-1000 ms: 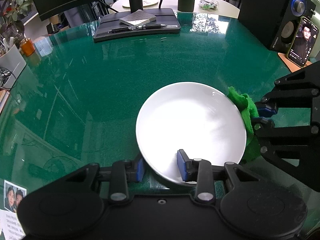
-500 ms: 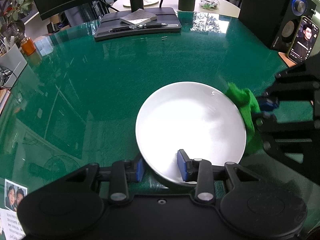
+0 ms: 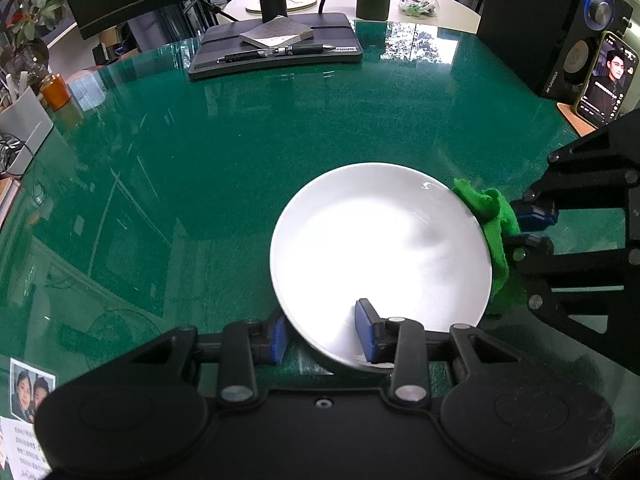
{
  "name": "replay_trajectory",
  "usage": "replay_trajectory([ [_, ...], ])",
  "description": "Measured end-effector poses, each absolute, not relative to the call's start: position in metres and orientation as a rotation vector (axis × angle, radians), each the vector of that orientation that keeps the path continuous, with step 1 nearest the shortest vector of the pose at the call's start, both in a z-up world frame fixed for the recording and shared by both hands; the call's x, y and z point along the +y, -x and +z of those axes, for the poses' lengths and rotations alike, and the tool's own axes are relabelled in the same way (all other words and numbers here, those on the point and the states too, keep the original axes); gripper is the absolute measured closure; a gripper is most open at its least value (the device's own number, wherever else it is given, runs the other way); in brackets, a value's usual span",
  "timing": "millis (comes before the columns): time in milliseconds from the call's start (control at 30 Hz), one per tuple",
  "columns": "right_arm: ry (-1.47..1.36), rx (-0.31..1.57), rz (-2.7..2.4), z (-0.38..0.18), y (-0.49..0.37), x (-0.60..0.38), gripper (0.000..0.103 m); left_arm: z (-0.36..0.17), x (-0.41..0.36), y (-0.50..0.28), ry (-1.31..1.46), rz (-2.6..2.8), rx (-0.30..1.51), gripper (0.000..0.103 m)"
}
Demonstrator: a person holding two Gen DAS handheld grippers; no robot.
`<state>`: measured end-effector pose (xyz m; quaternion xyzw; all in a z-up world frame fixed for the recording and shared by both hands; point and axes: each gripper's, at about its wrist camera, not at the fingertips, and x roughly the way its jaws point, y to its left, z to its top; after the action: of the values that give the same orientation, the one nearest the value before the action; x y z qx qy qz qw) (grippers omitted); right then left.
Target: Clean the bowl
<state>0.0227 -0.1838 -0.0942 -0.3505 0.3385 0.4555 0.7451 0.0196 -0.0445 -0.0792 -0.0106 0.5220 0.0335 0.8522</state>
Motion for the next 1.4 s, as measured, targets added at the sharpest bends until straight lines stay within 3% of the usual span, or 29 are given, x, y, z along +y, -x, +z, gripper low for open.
replay_trajectory([
  [1400,0.698,0.719,0.975,-0.093,-0.044,-0.17,0.093,-0.079,-0.04,-0.018,0.048,0.08,1.112,0.065],
])
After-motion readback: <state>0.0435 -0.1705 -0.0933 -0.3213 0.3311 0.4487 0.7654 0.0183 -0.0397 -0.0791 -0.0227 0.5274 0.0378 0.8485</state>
